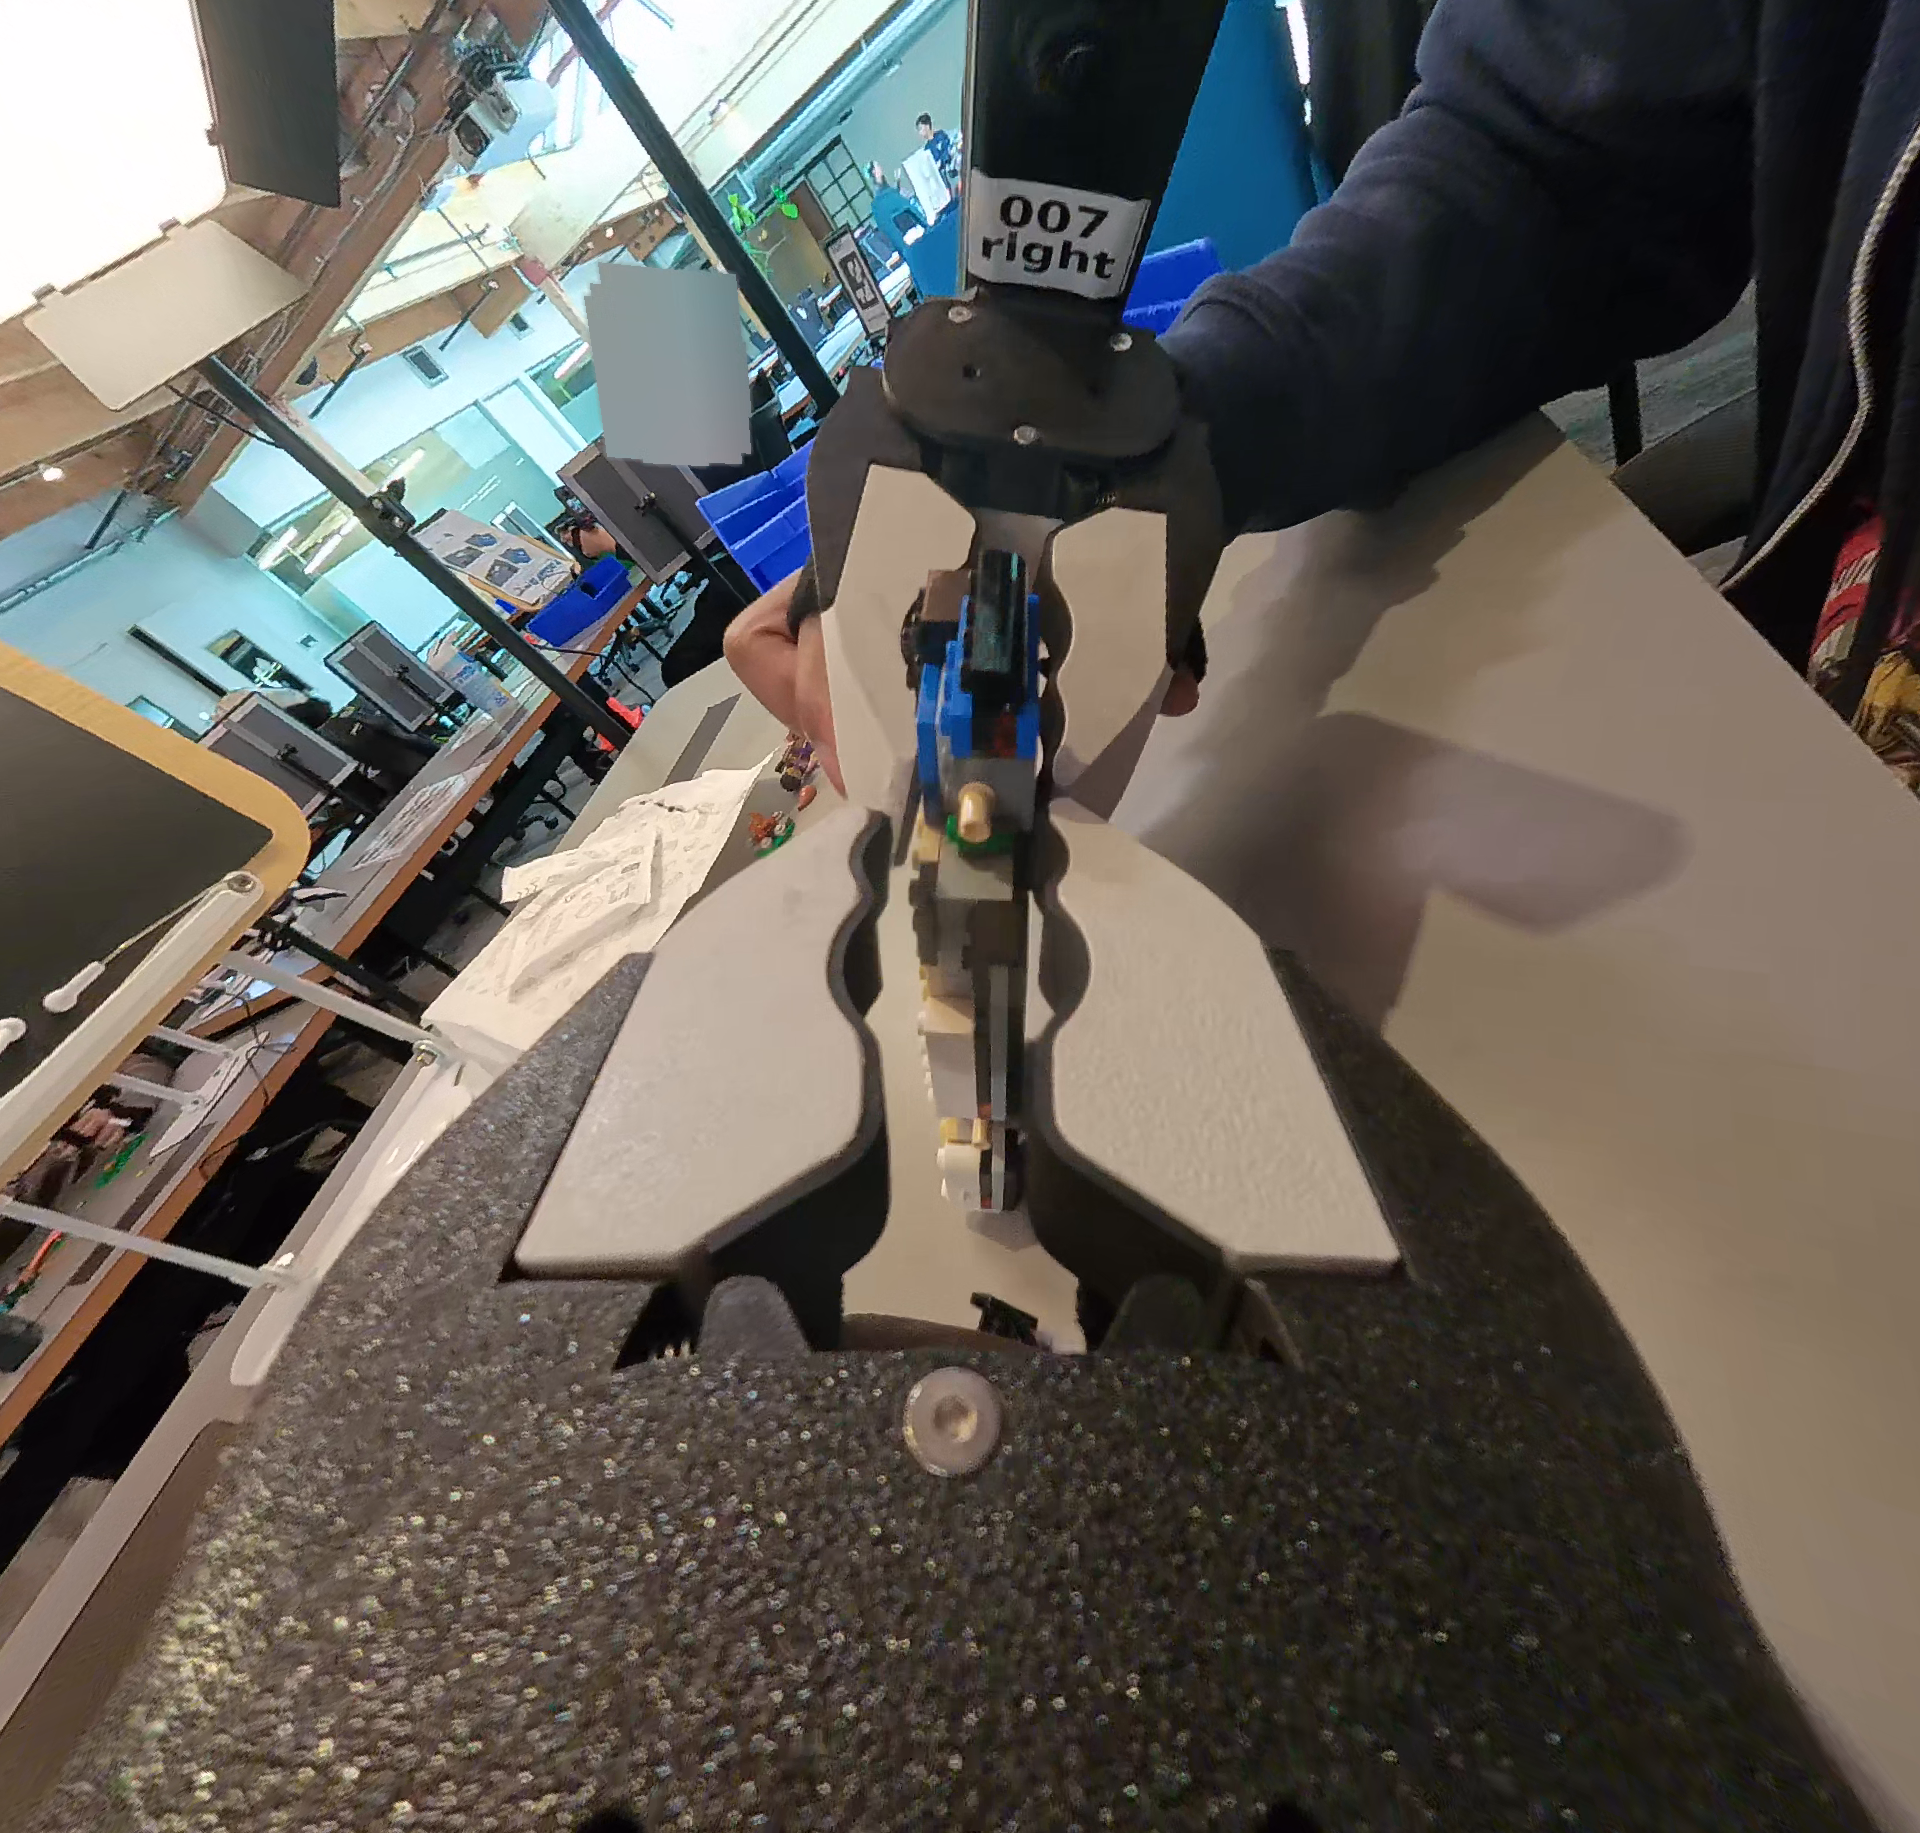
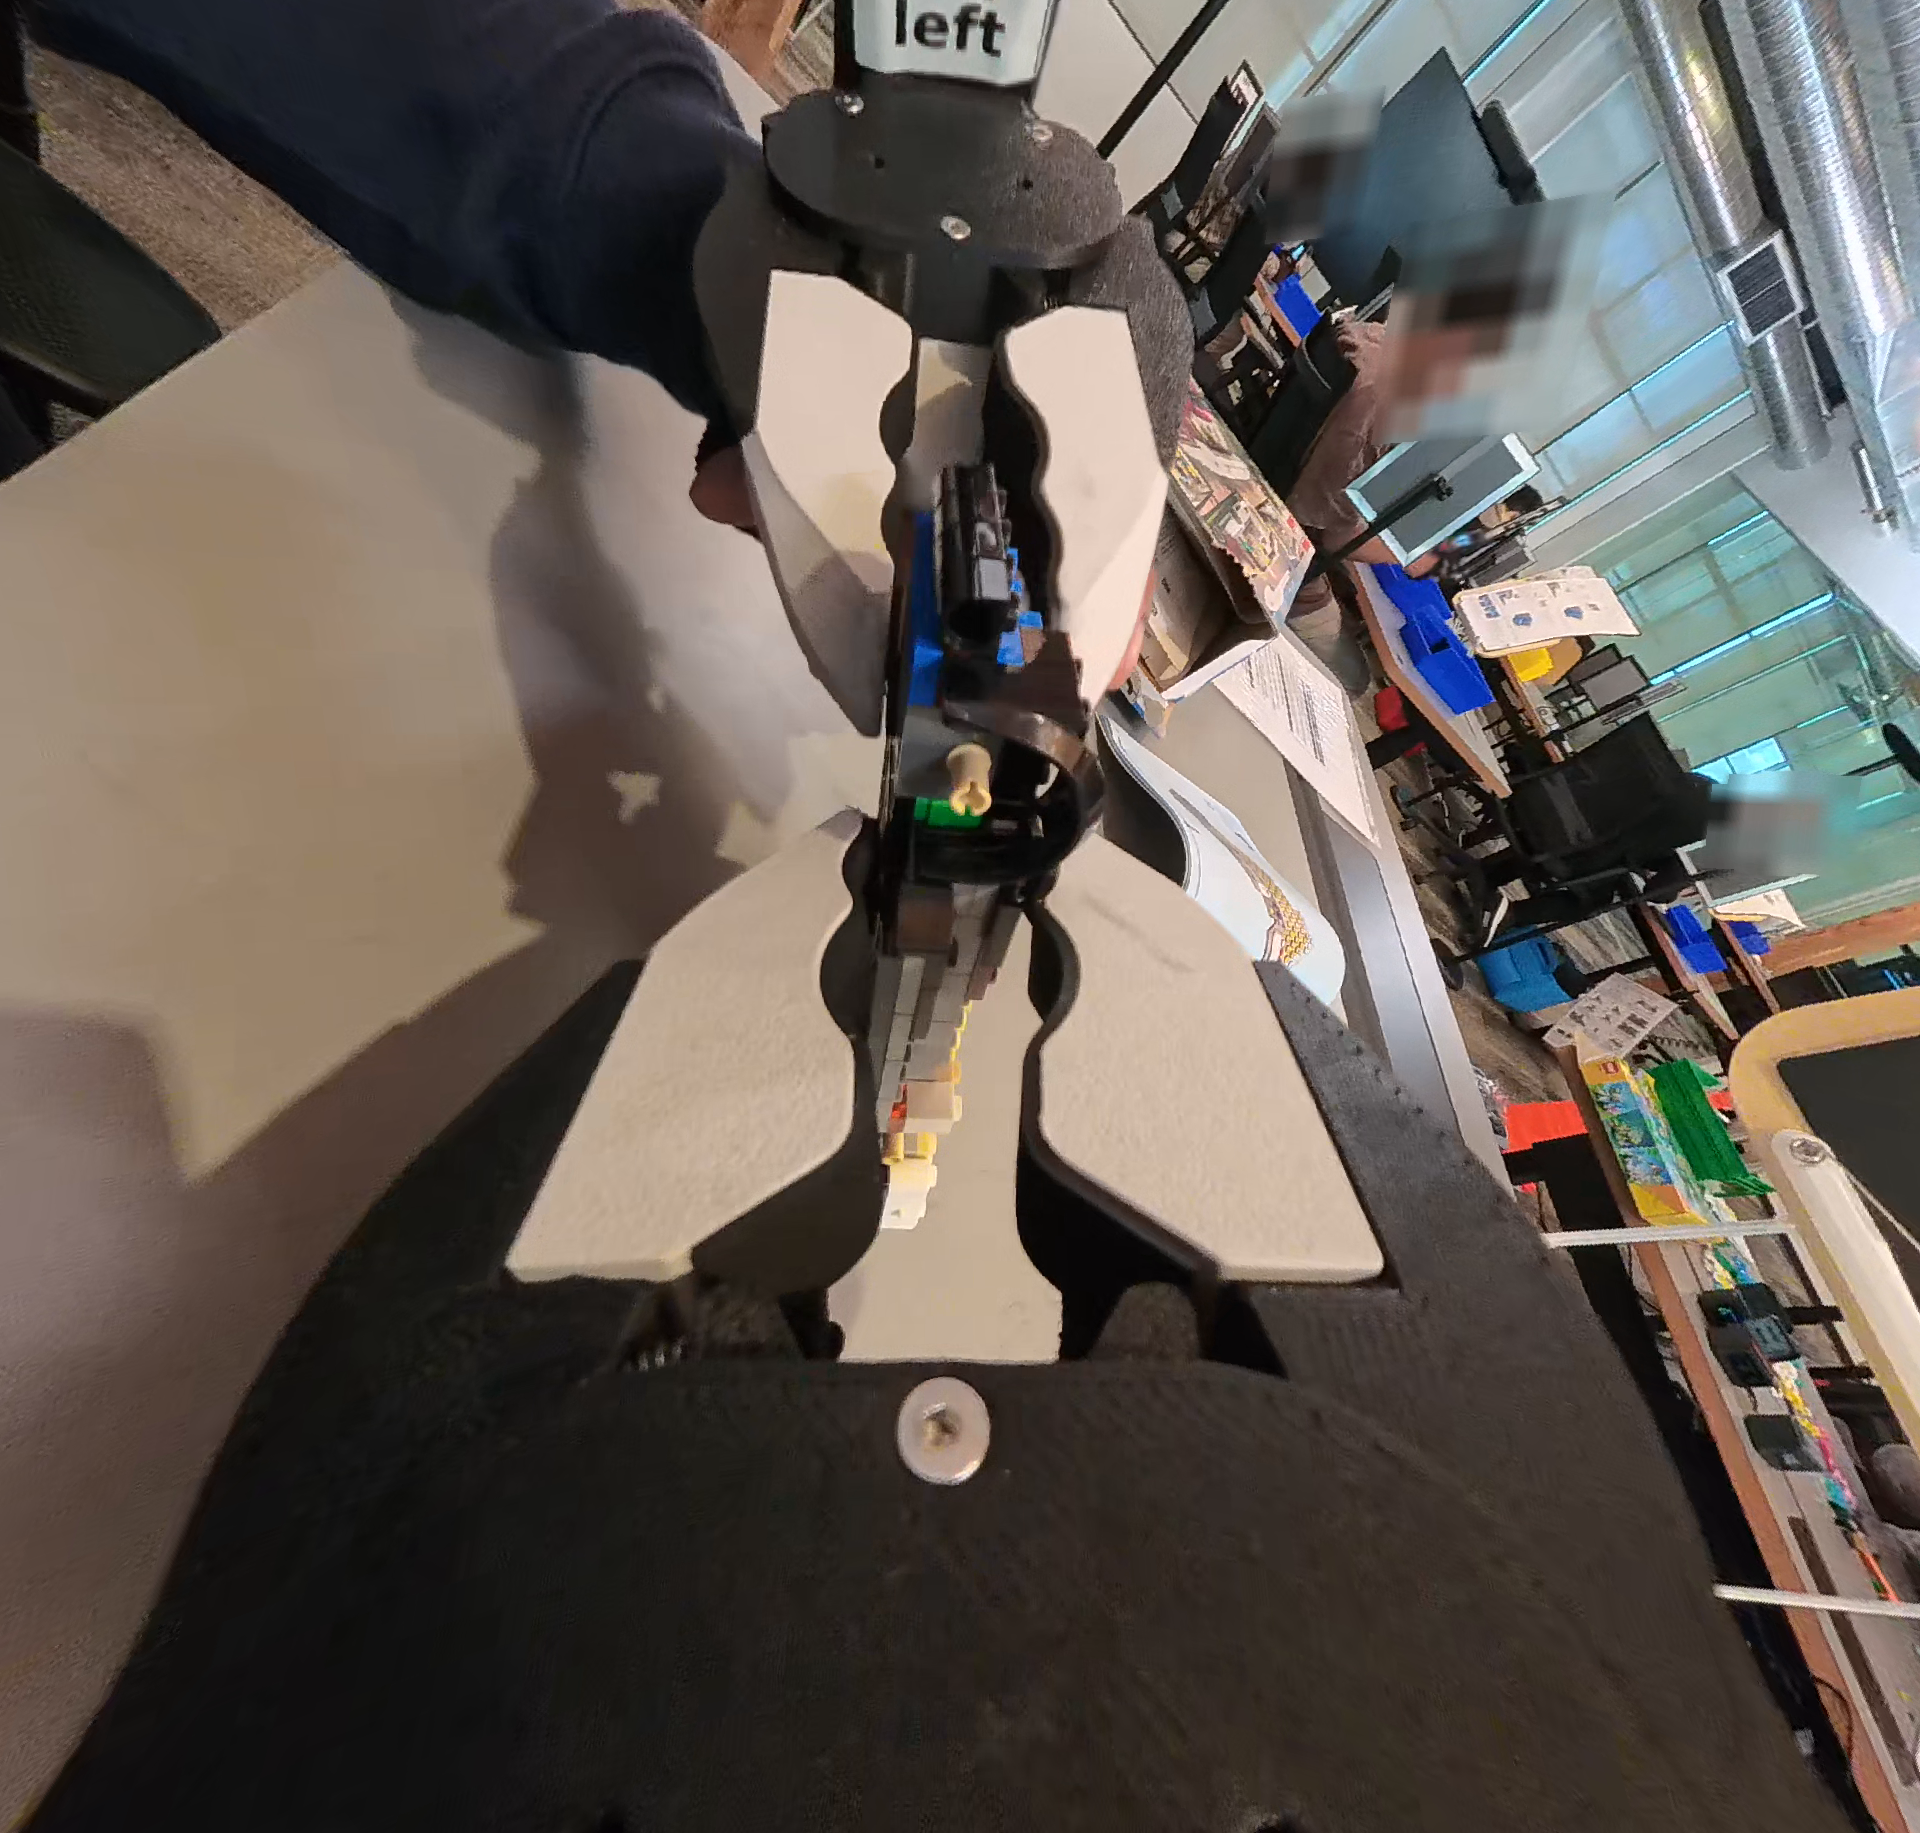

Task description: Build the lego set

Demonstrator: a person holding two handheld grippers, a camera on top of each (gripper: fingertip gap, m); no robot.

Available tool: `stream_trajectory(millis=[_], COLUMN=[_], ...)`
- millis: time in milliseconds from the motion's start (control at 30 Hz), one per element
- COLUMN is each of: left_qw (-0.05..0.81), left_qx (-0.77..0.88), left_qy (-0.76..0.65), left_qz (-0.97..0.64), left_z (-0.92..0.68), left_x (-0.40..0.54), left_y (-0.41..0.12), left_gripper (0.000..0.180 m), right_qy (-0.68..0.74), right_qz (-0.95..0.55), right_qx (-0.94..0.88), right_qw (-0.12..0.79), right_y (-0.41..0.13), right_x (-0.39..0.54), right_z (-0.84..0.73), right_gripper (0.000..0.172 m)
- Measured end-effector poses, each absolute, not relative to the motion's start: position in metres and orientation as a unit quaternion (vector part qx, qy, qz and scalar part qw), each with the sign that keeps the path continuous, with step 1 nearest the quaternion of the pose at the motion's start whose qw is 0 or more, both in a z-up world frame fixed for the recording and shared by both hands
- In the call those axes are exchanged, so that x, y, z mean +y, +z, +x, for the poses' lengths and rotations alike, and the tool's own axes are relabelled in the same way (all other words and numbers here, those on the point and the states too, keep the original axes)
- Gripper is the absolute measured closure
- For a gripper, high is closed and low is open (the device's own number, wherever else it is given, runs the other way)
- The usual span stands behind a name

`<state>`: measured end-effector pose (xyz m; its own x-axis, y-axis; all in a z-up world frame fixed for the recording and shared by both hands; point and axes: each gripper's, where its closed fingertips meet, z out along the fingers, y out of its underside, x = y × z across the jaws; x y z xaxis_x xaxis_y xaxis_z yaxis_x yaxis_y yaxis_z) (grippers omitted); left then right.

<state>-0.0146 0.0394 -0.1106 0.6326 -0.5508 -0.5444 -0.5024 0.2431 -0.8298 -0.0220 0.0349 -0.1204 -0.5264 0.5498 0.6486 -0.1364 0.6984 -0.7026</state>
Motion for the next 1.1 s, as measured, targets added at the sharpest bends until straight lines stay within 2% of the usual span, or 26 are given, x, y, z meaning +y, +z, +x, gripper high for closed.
stream_trajectory(millis=[333,533,1100], left_qw=[0.643,0.643,0.653], left_qx=[0.435,0.449,0.455], left_qy=[0.032,0.032,0.044], left_qz=[-0.629,-0.62,-0.604], left_z=[-0.019,-0.013,-0.005], left_x=[0.042,0.041,0.043], left_y=[-0.121,-0.122,-0.123], left_gripper=[0.158,0.158,0.158], right_qy=[0.367,0.362,0.351], right_qz=[-0.142,-0.146,-0.129], right_qx=[-0.798,-0.807,-0.809], right_qw=[0.456,0.444,0.454], right_y=[-0.122,-0.124,-0.131], right_x=[0.035,0.035,0.034], right_z=[-0.023,-0.023,-0.024], right_gripper=[0.146,0.137,0.138])
